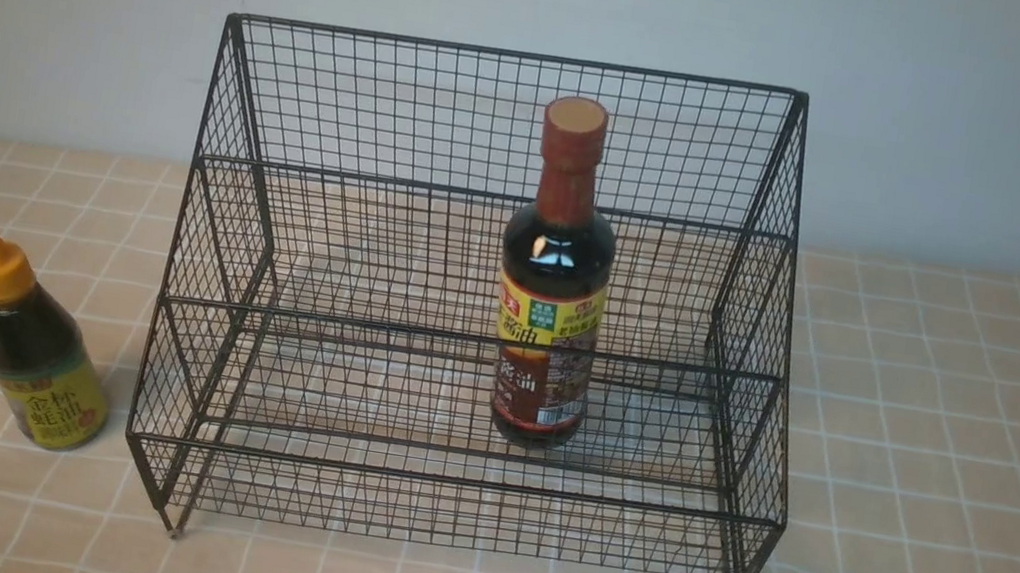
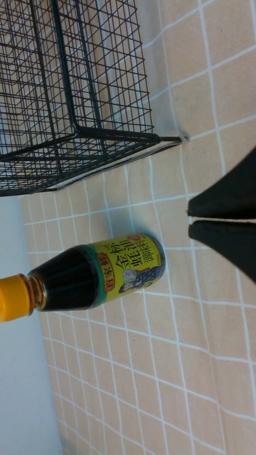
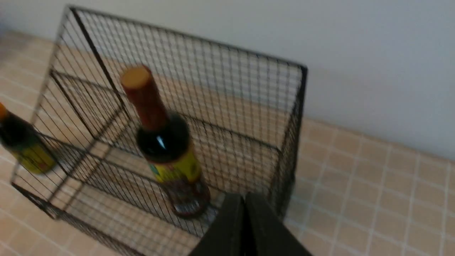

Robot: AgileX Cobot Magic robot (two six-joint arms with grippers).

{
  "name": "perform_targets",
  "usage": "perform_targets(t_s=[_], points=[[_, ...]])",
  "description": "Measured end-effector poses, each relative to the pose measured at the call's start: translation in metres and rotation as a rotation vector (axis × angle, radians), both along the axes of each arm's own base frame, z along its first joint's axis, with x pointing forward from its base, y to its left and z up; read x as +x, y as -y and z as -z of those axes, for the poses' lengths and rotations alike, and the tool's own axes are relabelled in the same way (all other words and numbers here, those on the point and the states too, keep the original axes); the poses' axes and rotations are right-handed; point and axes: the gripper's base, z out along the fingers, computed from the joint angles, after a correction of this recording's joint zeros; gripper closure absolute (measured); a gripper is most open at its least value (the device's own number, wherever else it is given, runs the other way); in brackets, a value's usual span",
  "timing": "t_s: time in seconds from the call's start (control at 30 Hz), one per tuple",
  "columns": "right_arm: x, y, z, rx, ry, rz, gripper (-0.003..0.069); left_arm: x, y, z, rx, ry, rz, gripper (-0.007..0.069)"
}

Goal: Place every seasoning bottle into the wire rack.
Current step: Use the left arm to grab the condiment bottle closest to it

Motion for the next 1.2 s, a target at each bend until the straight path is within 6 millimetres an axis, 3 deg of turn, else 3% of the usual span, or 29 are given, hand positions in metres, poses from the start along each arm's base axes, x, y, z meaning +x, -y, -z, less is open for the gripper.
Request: perform_targets(t_s=[0.27,0.5,0.7,0.83,0.93,0.97,1.0,1.07,1.1,1.13,1.2], points=[[-0.008,-0.001,-0.015,0.106,0.118,-0.028,0.0672,0.0,0.0,0.0,0.0,0.0,0.0,0.0631],[-0.005,0.004,-0.014,-0.008,0.164,-0.007,0.0673,0.0,0.0,0.0,0.0,0.0,0.0,0.0631],[-0.016,0.027,0.014,-0.096,0.289,0.119,0.0673,0.0,0.0,0.0,0.0,0.0,0.0,0.0631],[-0.045,0.051,0.075,-0.111,0.405,0.258,0.0673,0.0,0.0,0.0,0.0,0.0,0.0,0.0631],[-0.059,0.061,0.139,-0.114,0.376,0.336,0.0673,0.0,0.0,0.0,0.0,0.0,0.0,0.0631],[-0.06,0.061,0.144,-0.111,0.372,0.342,0.0673,0.0,0.0,0.0,0.0,0.0,0.0,0.0631],[-0.067,0.065,0.18,-0.101,0.34,0.387,0.0673,0.0,0.0,0.0,0.0,0.0,0.0,0.0631],[-0.076,0.068,0.223,-0.097,0.298,0.431,0.0673,0.0,0.0,0.0,0.0,0.0,0.0,0.0631],[-0.077,0.068,0.226,-0.095,0.303,0.438,0.0673,0.0,0.0,0.0,0.0,0.0,0.0,0.0631],[-0.082,0.07,0.259,-0.097,0.261,0.459,0.0673,0.0,0.0,0.0,0.0,0.0,0.0,0.0631],[-0.086,0.07,0.275,-0.085,0.223,0.47,0.0673,0.0,0.0,0.0,0.0,0.0,0.0,0.0631]])
